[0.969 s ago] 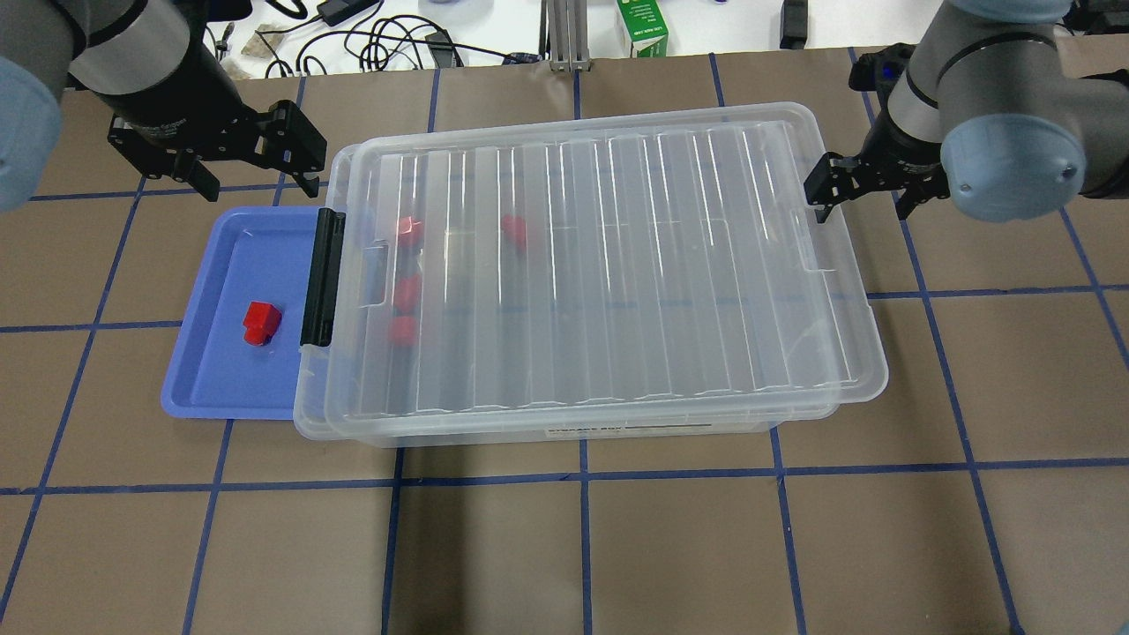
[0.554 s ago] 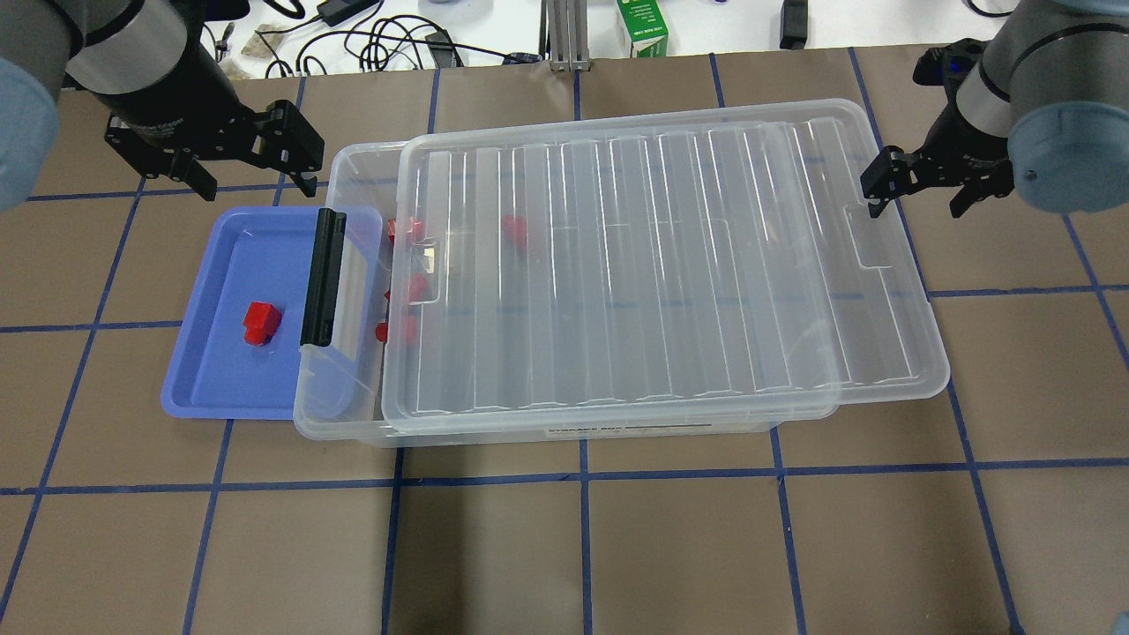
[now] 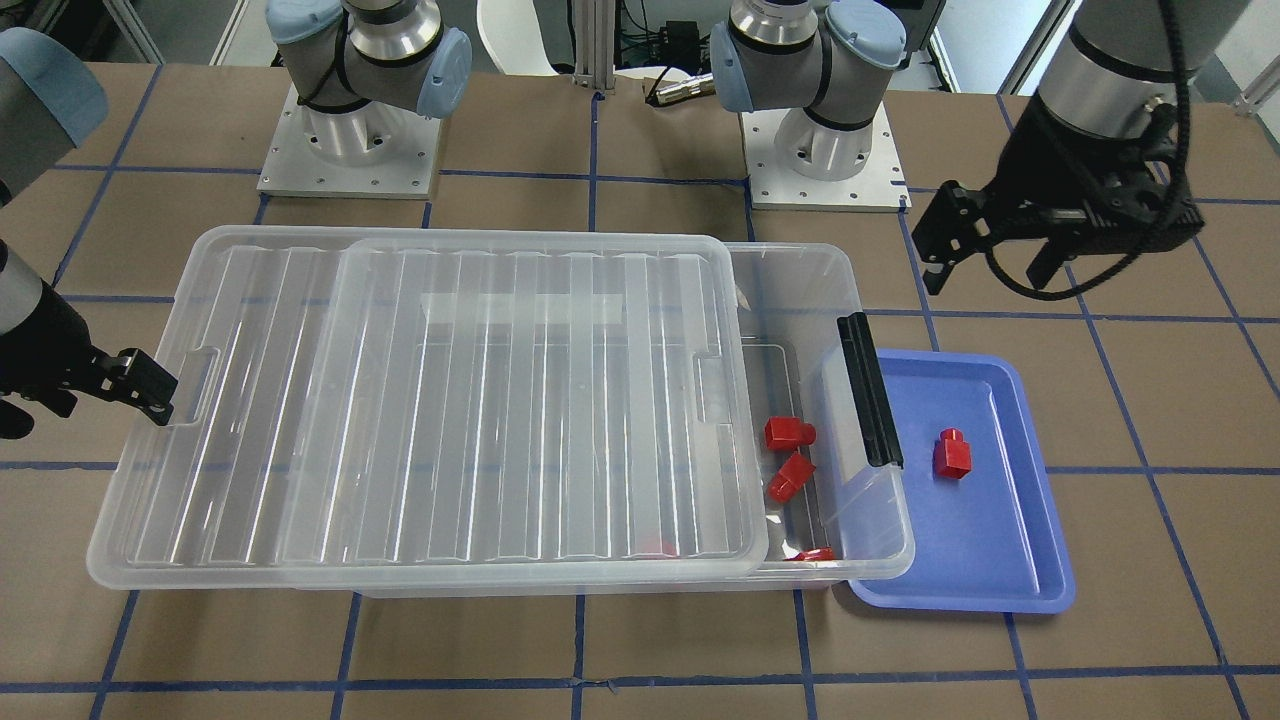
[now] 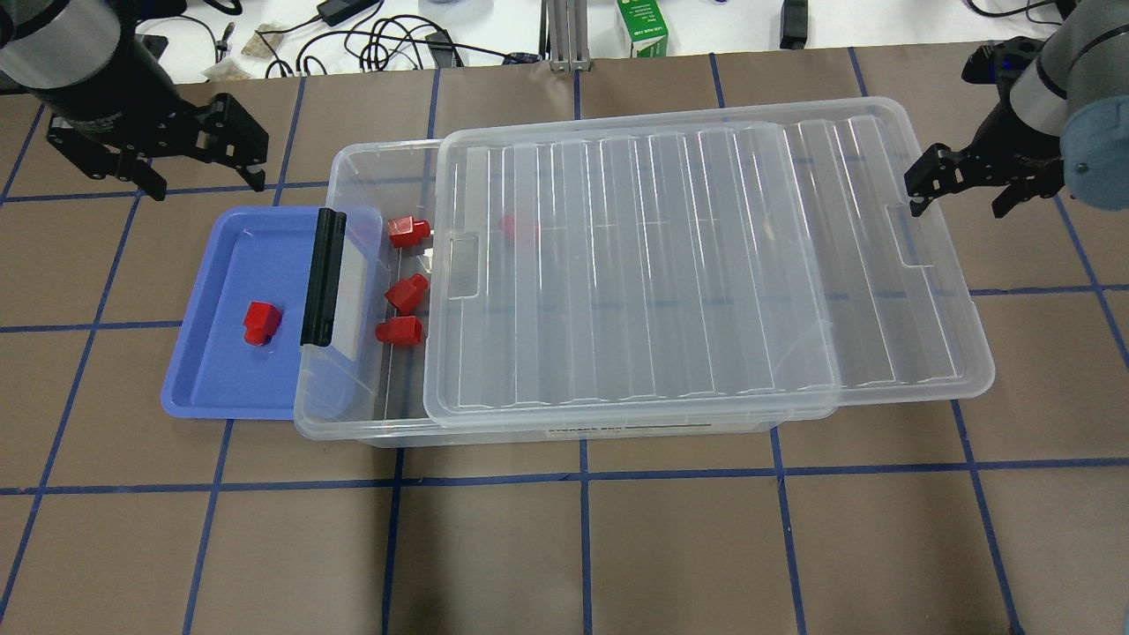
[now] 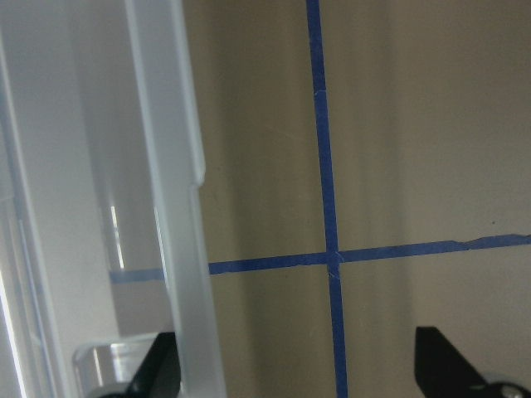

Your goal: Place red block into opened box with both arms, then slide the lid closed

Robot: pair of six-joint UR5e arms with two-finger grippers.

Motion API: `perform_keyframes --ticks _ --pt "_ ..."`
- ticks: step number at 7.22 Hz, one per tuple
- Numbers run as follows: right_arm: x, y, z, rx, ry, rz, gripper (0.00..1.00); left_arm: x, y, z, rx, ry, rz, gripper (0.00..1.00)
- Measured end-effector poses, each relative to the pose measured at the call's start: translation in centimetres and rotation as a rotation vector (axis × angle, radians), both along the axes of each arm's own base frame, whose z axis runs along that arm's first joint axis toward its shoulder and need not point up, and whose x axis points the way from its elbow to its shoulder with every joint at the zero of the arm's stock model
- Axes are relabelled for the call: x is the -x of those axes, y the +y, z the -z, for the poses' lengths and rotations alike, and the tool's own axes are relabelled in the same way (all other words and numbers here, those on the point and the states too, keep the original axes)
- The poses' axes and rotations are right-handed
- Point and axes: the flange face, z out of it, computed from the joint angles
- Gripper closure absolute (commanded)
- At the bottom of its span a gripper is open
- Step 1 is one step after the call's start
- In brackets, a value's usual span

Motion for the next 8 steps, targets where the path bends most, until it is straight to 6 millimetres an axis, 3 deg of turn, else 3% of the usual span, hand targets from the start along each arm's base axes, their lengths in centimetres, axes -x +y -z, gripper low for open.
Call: perform_keyframes --ticks 2,4,6,8 --pt "0.2 0.0 0.0 -0.001 0.005 0.003 0.00 -7.5 -1.4 2.9 -0.045 0.021 -0.014 0.00" --pt "0.6 0.1 -0.1 0.002 0.009 0.009 0.00 -11.9 -3.7 9.7 -0.067 0.062 0.011 0.00" --pt "2.5 0.3 -0.2 0.006 0.006 0.039 0.00 -14.4 -4.7 16.7 -0.088 0.081 0.060 0.00" --pt "3.6 0.5 -0.2 0.007 0.005 0.045 0.00 -14.7 -5.1 20.9 -0.107 0.126 0.100 0.00"
